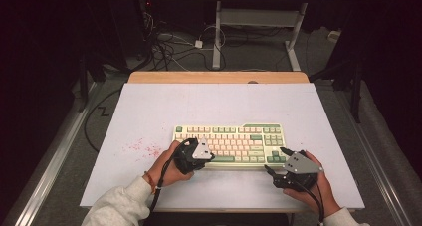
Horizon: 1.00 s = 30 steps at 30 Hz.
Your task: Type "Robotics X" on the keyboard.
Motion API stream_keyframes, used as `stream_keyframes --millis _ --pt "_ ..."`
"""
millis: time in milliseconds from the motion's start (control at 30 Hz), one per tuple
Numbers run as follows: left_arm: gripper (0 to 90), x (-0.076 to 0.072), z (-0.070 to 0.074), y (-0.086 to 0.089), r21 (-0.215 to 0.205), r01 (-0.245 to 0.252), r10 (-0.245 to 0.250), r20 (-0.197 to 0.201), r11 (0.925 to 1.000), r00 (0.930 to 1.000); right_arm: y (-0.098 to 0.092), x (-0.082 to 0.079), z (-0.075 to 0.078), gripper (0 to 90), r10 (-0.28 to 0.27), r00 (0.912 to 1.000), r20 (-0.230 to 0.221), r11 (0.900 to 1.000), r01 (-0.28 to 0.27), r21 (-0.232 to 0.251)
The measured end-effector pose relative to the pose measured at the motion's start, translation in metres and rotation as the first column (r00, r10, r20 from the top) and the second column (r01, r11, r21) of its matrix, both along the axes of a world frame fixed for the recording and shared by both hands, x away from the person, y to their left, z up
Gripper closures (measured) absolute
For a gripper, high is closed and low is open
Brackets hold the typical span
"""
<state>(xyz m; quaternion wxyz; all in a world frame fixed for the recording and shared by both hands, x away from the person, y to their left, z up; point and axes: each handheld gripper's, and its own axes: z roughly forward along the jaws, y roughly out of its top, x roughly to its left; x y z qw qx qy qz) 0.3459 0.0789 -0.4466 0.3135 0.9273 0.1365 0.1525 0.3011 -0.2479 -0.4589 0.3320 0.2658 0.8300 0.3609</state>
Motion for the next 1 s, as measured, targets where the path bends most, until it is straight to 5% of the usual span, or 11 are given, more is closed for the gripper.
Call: stream_keyframes --millis 167,267,767,1000 --pt "85.6 0.003 -0.009 -0.003 0.035 -0.002 0.003 -0.013 0.9994 0.9999 0.000 0.000 0.000 25.4 -0.002 1.0000 -0.003 1.000 0.002 -0.002" --pt "85.5 0.005 -0.010 -0.003 0.020 -0.003 0.004 -0.031 0.9998 0.9995 0.001 0.000 -0.001 25.4 -0.001 1.0000 -0.005 1.000 0.001 -0.005" --pt "81.2 0.000 0.011 0.012 -0.056 -0.030 0.032 0.041 0.9980 0.9987 -0.001 0.000 0.001 25.4 -0.005 1.0000 0.001 1.000 0.005 0.005" --pt "64.8 0.000 0.017 0.020 -0.088 -0.066 0.075 0.096 0.9939 0.9926 0.000 0.000 0.001 25.5 -0.006 1.0000 -0.003 1.000 0.006 0.008"
